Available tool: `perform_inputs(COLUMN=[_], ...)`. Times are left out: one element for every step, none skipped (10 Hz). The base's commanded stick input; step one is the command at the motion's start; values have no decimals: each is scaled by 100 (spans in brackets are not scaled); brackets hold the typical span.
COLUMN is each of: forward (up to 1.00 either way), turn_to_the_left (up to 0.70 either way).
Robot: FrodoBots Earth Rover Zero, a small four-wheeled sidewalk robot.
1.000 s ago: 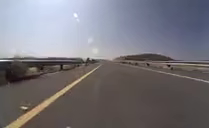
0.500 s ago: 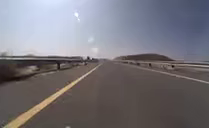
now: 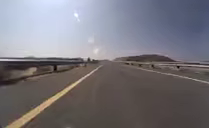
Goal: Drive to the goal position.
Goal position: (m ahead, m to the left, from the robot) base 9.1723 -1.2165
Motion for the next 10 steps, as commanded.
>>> perform_inputs(forward=[100,100,100,100,100,100,100,100,100,100], turn_to_the_left=[0,0,0,0,0,0,0,0,0,0])
